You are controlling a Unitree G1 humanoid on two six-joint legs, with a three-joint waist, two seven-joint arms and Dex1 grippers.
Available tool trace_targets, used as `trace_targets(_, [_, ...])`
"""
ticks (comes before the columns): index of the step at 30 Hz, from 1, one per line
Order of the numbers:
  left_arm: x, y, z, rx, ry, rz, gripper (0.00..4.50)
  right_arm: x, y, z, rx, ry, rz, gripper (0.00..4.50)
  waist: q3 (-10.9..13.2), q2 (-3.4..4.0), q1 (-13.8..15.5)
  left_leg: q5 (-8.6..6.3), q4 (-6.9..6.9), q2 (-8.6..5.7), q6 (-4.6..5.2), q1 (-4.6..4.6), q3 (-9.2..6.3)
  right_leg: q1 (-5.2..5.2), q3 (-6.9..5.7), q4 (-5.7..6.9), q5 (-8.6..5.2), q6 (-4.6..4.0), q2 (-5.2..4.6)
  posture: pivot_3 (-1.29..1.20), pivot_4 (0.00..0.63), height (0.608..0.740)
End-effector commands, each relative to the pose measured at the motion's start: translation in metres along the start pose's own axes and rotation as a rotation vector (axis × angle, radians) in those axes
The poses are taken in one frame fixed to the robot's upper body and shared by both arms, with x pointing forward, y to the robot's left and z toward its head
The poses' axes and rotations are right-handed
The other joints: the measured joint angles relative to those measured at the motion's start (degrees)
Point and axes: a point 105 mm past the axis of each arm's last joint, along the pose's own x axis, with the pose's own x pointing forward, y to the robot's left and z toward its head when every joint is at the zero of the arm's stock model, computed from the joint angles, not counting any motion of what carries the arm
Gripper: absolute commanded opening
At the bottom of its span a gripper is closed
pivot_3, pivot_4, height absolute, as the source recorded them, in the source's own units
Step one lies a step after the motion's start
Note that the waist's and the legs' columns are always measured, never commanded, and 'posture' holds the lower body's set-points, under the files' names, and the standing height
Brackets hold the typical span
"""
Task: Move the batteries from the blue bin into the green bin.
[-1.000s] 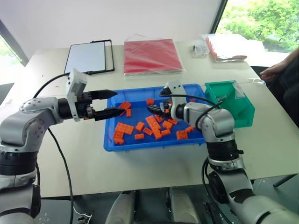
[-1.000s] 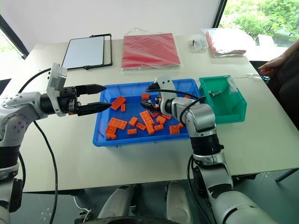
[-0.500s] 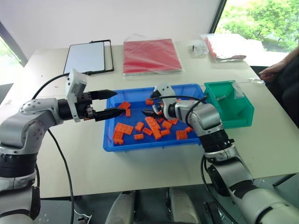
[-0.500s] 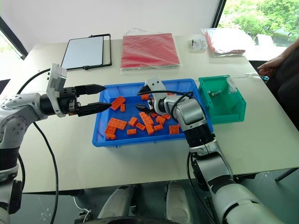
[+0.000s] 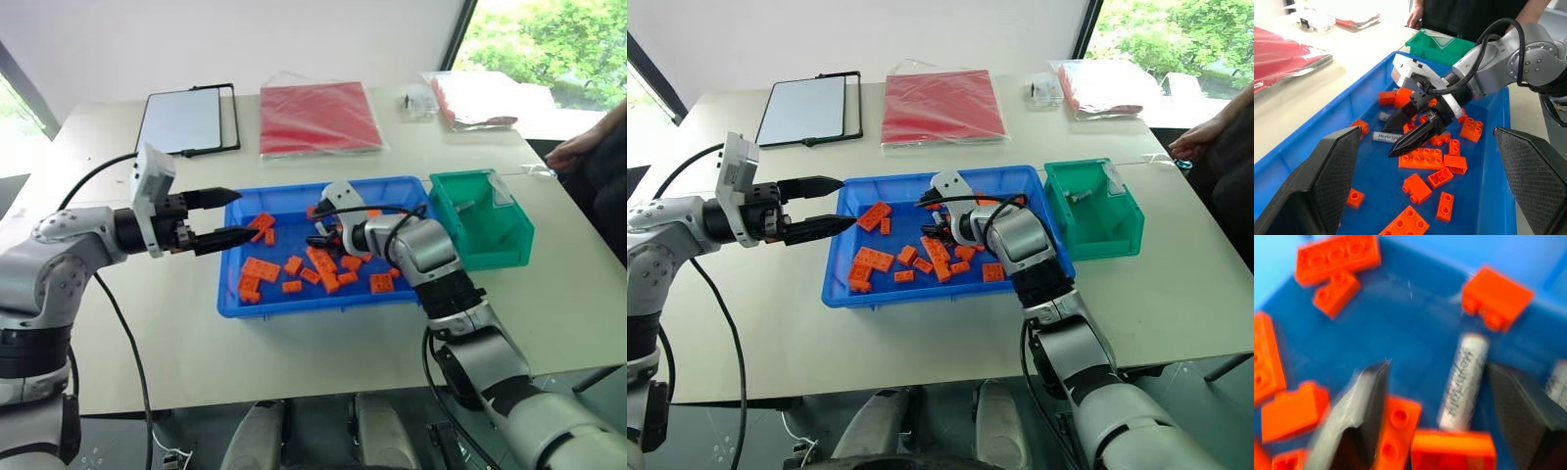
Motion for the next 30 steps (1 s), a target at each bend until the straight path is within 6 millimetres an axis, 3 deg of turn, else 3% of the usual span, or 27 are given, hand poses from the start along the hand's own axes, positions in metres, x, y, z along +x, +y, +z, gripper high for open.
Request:
trace_targets(1, [-0.004,0.0,0.013,0.049,-0.023,0.008,4.5,0.002,0.006,0.002,-0.026,0.006,0.011,0.72,0.0,0.0,-0.1,0.0,0.0,0.01,0.0,0.0,0.0,-0.01,0.0,0.0,0.0,0.0,0.01,0.0,0.15,0.731])
trace_targets(2, [-0.004,0.0,0.014,0.05,-0.025,0.008,4.5,0.002,0.006,0.002,-0.029,0.005,0.014,0.2,0.0,0.0,-0.1,0.0,-0.01,0.01,0.0,0.0,0.0,-0.01,0.0,0.0,0.0,0.0,0.01,0.0,0.15,0.731])
trace_targets(3, [-0.004,0.0,0.014,0.05,-0.025,0.008,4.5,0.002,0.007,0.003,-0.031,0.005,0.016,0.08,0.0,0.0,0.0,0.0,-0.01,0.01,0.0,0.01,0.0,-0.01,0.0,0.0,0.0,0.0,0.01,0.0,0.15,0.731])
trace_targets(11, [-0.001,0.0,0.014,0.05,-0.033,0.005,4.5,-0.001,0.012,0.015,-0.031,-0.035,0.04,0.08,0.0,0.0,-0.1,0.0,0.0,0.01,0.0,0.01,0.0,0.0,0.0,0.0,0.0,0.0,0.01,0.0,0.15,0.731])
trace_targets(15, [0.0,0.0,0.013,0.049,-0.037,0.001,4.5,-0.02,0.019,0.054,0.05,-0.198,0.094,0.08,0.0,0.02,0.0,0.0,-0.01,0.01,0.0,0.01,0.0,-0.01,0.0,0.0,0.0,0.0,0.01,0.0,0.15,0.731])
trace_targets(19, [0.003,0.0,0.011,0.044,-0.041,-0.007,4.5,-0.06,-0.005,0.086,0.174,-0.351,0.015,0.08,0.0,0.02,0.3,0.0,0.01,0.0,0.0,-0.04,-0.01,-0.04,0.0,0.02,0.0,0.0,0.0,0.0,0.15,0.731])
trace_targets(21, [0.004,0.001,0.009,0.042,-0.04,-0.011,4.5,-0.093,-0.036,0.089,0.166,-0.405,-0.12,0.08,0.0,0.02,0.8,0.0,0.01,-0.01,0.0,-0.03,-0.03,-0.03,-0.01,0.01,0.0,0.0,-0.01,0.0,0.15,0.731])
trace_targets(23, [0.005,0.001,0.008,0.038,-0.041,-0.018,4.5,-0.129,-0.068,0.082,0.149,-0.421,-0.265,0.08,0.0,0.02,1.6,0.0,0.02,-0.04,0.0,-0.05,-0.02,0.0,-0.02,-0.05,0.0,0.0,-0.04,0.0,0.15,0.731])
trace_targets(26, [0.005,0.001,0.007,0.037,-0.039,-0.027,4.5,-0.176,-0.11,0.055,0.142,-0.375,-0.453,0.08,0.0,0.0,2.3,-0.01,0.03,-0.1,0.01,-0.12,-0.02,0.04,-0.05,-0.15,0.0,0.01,-0.1,0.0,0.15,0.731])
trace_targets(30, [0.004,0.003,0.007,0.038,-0.038,-0.032,4.5,-0.207,-0.137,0.02,0.155,-0.289,-0.571,0.08,0.0,0.01,1.4,-0.03,0.0,-0.06,0.06,-0.11,0.07,0.04,-0.04,-0.19,-0.01,0.01,-0.11,0.0,0.15,0.731])
